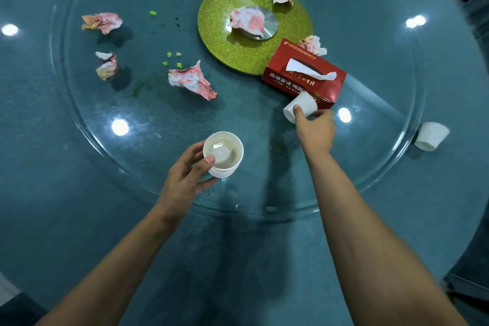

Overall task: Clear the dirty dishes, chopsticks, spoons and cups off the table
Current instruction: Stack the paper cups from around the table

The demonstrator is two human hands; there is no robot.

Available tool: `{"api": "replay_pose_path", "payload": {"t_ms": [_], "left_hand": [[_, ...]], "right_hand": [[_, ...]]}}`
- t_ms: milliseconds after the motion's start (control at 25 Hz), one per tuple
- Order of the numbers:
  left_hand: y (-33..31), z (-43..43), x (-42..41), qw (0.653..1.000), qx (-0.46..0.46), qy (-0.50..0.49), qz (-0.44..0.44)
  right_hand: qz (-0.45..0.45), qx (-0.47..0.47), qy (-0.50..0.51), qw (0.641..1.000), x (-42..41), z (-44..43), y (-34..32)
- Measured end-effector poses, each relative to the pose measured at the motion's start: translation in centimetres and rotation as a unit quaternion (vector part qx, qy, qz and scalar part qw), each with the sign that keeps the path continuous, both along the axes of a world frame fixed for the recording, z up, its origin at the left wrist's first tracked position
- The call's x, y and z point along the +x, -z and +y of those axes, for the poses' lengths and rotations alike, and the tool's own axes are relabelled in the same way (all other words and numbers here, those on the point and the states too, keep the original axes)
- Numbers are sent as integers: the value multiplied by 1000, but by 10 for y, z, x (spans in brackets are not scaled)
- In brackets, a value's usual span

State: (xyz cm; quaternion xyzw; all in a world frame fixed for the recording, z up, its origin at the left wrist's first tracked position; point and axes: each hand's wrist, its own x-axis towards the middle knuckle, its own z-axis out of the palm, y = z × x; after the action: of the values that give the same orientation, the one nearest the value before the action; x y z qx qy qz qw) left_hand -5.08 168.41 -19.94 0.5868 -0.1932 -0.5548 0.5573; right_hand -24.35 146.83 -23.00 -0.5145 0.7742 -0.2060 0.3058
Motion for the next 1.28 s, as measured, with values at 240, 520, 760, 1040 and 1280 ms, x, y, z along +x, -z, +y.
{"api": "replay_pose_path", "payload": {"t_ms": [240,520,760,1040,1280], "left_hand": [[0,-13,-5,1000,-3,13,-11],[3,-20,-9,1000,0,13,-19],[6,-20,-7,1000,-5,6,-15],[7,-18,-6,1000,-11,10,-20],[4,-15,-8,998,-21,37,-35]], "right_hand": [[40,42,49,997,10,-20,18],[-6,36,33,999,14,-30,17],[-151,-35,-55,986,20,17,-11],[-274,-123,-165,940,31,94,-77],[-265,-103,-303,909,30,118,-87]]}}
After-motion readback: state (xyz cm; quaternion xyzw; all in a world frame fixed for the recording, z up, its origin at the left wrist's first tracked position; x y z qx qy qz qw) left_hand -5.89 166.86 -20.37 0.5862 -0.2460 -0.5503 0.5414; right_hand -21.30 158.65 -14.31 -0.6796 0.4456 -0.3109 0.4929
